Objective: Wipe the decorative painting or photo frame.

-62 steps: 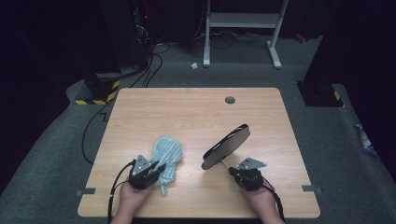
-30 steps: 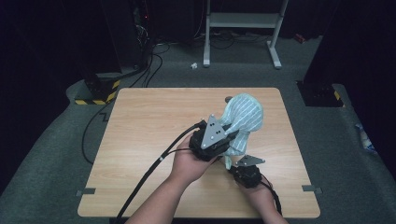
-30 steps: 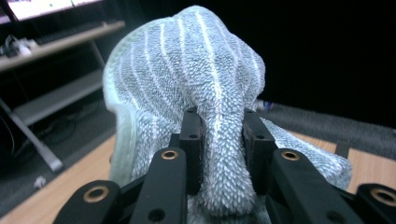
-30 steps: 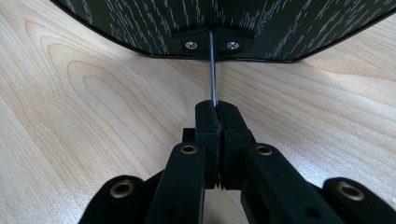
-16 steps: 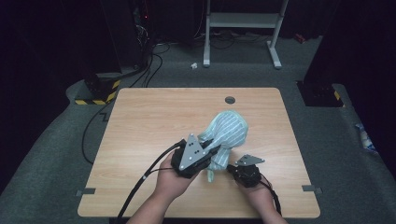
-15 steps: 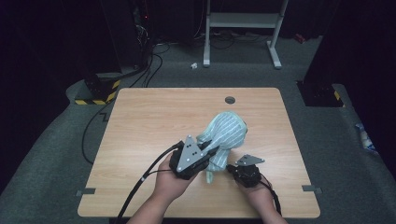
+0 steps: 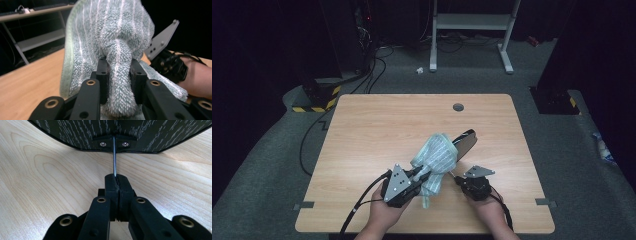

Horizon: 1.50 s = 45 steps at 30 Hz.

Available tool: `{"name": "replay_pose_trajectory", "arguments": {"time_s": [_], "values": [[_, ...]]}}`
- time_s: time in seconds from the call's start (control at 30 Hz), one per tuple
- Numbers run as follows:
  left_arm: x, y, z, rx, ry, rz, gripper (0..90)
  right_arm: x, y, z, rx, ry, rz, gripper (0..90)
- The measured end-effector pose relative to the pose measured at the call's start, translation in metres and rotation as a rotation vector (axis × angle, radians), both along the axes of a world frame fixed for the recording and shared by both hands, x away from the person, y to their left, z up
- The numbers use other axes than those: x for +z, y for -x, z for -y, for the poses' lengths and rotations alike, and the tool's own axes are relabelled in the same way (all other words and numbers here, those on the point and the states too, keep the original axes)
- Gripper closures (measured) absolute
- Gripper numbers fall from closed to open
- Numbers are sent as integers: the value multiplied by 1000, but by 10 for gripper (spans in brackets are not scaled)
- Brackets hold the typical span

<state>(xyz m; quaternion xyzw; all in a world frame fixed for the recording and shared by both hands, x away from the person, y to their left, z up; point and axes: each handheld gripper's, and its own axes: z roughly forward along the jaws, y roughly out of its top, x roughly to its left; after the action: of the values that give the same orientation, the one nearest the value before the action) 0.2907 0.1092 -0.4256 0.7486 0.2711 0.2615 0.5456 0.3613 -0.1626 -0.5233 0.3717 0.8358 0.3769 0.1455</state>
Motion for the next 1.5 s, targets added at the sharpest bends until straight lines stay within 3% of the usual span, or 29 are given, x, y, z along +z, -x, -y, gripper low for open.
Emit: {"name": "replay_pose_trajectory", "arguments": {"time_s": [0.1,0.2,0.3,0.43,0.63,0.77,0.93,1.07,1.23,1.37,1.5], "values": [[-12,-2,0,2,-7,-23,742,0,0,0,-1,1,0,883],[-25,-7,4,12,-48,-49,742,0,0,0,-1,2,0,883],[-41,-16,7,15,-77,-95,742,0,0,0,-2,2,1,883],[-57,-25,5,28,-74,-146,741,0,0,0,-4,-2,-1,878],[-81,-35,2,38,-147,-251,740,0,-1,0,-6,-1,0,875],[-86,-39,0,38,-124,-290,738,0,-1,0,-6,-1,0,876],[-67,-33,-2,22,-81,-239,738,0,-1,0,-4,-2,1,877],[-39,-26,-2,5,-15,-167,737,0,-1,0,-5,0,5,880],[-4,-19,1,-24,32,-84,736,0,-2,0,-7,-5,-5,882],[27,-15,9,-44,43,-22,734,0,-2,1,-11,-18,-19,882],[52,-16,20,-47,37,15,733,0,-2,1,-7,-11,-9,883]]}}
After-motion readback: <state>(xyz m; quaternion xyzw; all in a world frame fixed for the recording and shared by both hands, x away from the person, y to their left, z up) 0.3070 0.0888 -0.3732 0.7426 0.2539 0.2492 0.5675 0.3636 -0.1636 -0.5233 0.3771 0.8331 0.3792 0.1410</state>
